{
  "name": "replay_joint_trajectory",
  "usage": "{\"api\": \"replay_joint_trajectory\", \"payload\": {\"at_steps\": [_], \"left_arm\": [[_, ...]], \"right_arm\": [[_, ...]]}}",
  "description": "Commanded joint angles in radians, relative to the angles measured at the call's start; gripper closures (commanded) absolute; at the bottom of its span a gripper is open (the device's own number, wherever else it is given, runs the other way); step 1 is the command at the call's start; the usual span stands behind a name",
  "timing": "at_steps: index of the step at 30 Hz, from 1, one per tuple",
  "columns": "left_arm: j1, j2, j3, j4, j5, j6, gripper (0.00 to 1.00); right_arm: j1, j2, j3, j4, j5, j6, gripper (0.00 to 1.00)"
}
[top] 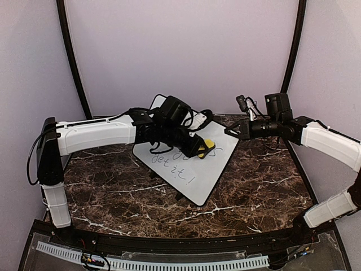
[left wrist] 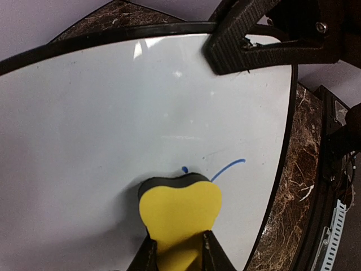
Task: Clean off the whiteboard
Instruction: Erase the center of the whiteboard.
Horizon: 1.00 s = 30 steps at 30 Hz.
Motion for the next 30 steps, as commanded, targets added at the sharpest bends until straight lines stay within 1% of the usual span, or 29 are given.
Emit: {"api": "replay_joint_trajectory", "payload": {"at_steps": [1,5,10,15,18,22,27,30], "left_arm": [[0.009,0.040,0.044,0.028,-0.057,0.017,0.89],[0.010,0.022,-0.014,0.029,-0.037,-0.005,0.89],[0.010,-0.045,-0.172,0.076,-0.018,-0.041,0.89],[0.009,-0.068,-0.227,0.086,-0.011,-0.055,0.89],[0.010,-0.060,-0.210,0.096,-0.011,-0.051,0.89],[0.010,-0.023,-0.126,0.093,-0.015,-0.037,0.89],[0.008,0.041,0.030,0.061,-0.005,-0.016,0.89],[0.006,0.048,0.051,0.048,0.000,-0.013,0.89]], "right_arm": [[0.050,0.002,0.005,0.030,-0.077,-0.115,1.00],[0.051,0.008,0.008,0.029,-0.077,-0.115,1.00],[0.050,0.008,0.008,0.029,-0.073,-0.115,1.00],[0.050,0.012,0.010,0.028,-0.075,-0.114,1.00],[0.050,0.011,0.010,0.028,-0.075,-0.113,1.00],[0.050,0.007,0.010,0.026,-0.075,-0.113,1.00],[0.050,0.004,0.010,0.024,-0.074,-0.115,1.00],[0.050,0.003,0.010,0.024,-0.072,-0.115,1.00]]}}
